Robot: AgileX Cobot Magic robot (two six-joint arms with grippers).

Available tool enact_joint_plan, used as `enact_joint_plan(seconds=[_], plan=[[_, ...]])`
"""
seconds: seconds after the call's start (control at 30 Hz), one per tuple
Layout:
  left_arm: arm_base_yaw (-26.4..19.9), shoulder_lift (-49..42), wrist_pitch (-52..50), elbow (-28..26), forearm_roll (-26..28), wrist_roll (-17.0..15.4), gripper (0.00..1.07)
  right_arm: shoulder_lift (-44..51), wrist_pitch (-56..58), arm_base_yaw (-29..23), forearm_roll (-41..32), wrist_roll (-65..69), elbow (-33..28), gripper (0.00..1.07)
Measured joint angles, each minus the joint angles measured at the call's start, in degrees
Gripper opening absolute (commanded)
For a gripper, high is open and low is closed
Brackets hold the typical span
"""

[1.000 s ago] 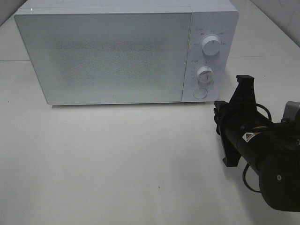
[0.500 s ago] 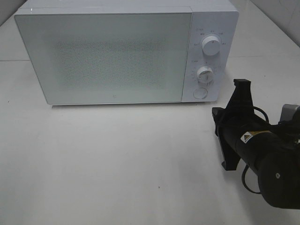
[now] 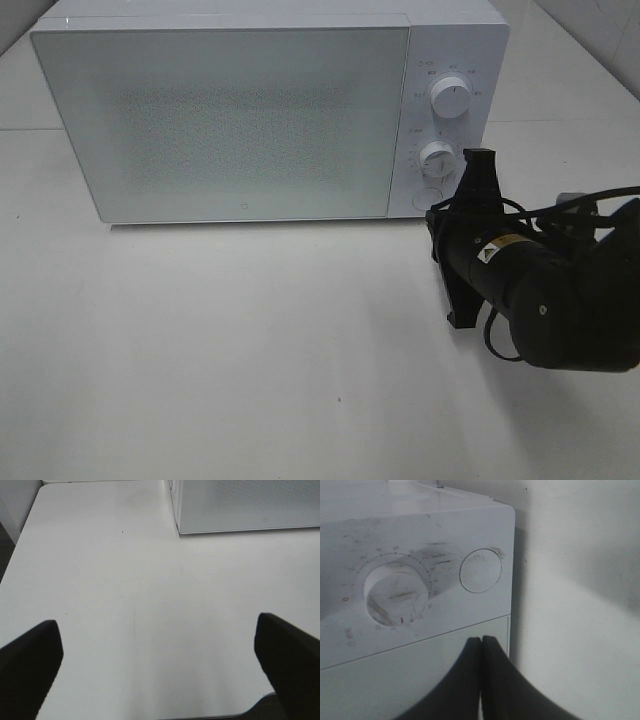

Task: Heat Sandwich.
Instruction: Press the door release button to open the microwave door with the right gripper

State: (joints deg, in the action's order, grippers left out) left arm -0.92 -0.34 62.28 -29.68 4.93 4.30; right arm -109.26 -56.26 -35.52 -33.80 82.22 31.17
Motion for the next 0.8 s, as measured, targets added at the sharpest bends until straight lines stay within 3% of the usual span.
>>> enact_joint_plan(seconds=[0.5, 0.8], plan=[[0.0, 0.0, 0.0, 0.0, 0.0, 0.0, 1.00, -7.6, 3.6, 4.3, 2.8, -0.1, 10.1, 0.00], [0.0, 0.0, 0.0, 0.0, 0.0, 0.0, 1.00, -9.1, 4.0, 7.2, 3.0, -1.2, 12.1, 0.00]])
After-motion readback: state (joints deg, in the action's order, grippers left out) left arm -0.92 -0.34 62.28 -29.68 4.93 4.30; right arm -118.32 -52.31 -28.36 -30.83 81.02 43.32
